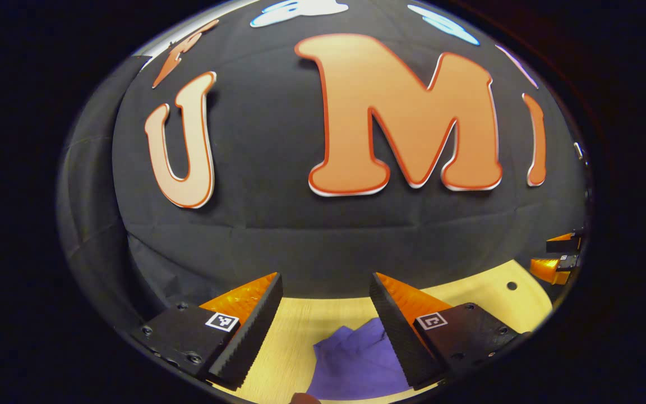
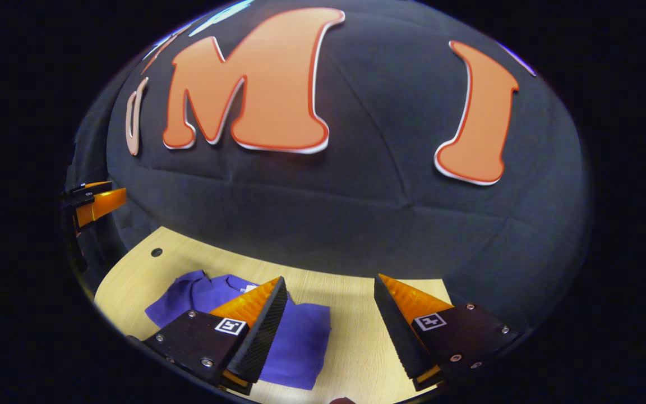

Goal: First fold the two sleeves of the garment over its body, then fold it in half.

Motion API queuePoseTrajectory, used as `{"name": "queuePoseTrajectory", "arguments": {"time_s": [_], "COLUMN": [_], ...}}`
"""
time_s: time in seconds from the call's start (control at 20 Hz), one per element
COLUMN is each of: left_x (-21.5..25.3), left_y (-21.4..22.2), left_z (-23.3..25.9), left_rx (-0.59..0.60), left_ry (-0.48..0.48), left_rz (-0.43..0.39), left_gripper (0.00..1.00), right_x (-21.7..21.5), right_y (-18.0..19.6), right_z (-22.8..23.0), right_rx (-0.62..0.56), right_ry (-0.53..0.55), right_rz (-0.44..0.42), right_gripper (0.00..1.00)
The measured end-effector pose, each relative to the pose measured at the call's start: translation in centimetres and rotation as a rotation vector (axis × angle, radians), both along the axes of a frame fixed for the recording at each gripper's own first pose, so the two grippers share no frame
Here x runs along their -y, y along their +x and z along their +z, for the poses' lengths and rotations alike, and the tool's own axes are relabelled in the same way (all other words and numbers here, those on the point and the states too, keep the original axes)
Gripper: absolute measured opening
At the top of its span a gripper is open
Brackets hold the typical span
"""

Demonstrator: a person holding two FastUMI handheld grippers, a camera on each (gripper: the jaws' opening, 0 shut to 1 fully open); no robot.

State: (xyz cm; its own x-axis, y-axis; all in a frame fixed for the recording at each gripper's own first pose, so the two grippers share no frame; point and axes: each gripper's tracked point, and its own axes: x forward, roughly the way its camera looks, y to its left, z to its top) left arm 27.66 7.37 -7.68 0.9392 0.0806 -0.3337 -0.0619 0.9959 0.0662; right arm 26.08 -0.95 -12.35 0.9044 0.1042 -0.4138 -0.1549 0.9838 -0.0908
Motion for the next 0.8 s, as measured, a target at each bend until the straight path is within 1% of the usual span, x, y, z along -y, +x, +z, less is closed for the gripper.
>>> {"name": "queuePoseTrajectory", "arguments": {"time_s": [0.1,0.2,0.3,0.45,0.5,0.55,0.6,0.65,0.7,0.75,0.8], "left_x": [0.4,1.5,1.9,2.5,2.7,3.4,4.1,4.7,5.0,5.2,5.3], "left_y": [-2.0,-4.6,-7.4,-11.5,-12.9,-14.2,-15.5,-16.8,-17.9,-19.0,-20.1], "left_z": [2.0,3.3,4.8,5.2,5.4,5.6,5.6,5.5,5.3,4.9,5.0], "left_rx": [0.051,0.103,0.172,0.188,0.198,0.199,0.194,0.193,0.188,0.186,0.190], "left_ry": [-0.022,-0.072,-0.099,-0.089,-0.096,-0.101,-0.101,-0.092,-0.078,-0.062,-0.051], "left_rz": [-0.007,-0.023,-0.036,-0.046,-0.050,-0.054,-0.060,-0.065,-0.072,-0.076,-0.079], "left_gripper": [1.00,0.98,0.99,0.98,0.98,1.00,0.98,0.98,0.98,0.98,0.98], "right_x": [-0.4,-0.7,-1.0,-1.4,-1.9,-2.3,-2.6,-3.1,-3.4,-3.7,-4.0], "right_y": [-2.1,-4.5,-6.7,-10.2,-11.4,-12.6,-13.8,-14.9,-15.9,-17.0,-18.1], "right_z": [2.1,4.1,5.3,6.0,6.1,6.1,6.1,6.0,6.0,6.0,6.1], "right_rx": [0.045,0.092,0.150,0.191,0.196,0.199,0.202,0.202,0.209,0.212,0.217], "right_ry": [0.025,0.050,0.044,0.037,0.045,0.054,0.061,0.064,0.066,0.072,0.077], "right_rz": [-0.010,-0.011,-0.012,-0.008,-0.003,0.002,0.002,0.003,-0.001,0.002,0.004], "right_gripper": [0.95,0.95,0.95,0.95,1.00,1.00,1.00,1.00,0.95,0.95,1.00]}}
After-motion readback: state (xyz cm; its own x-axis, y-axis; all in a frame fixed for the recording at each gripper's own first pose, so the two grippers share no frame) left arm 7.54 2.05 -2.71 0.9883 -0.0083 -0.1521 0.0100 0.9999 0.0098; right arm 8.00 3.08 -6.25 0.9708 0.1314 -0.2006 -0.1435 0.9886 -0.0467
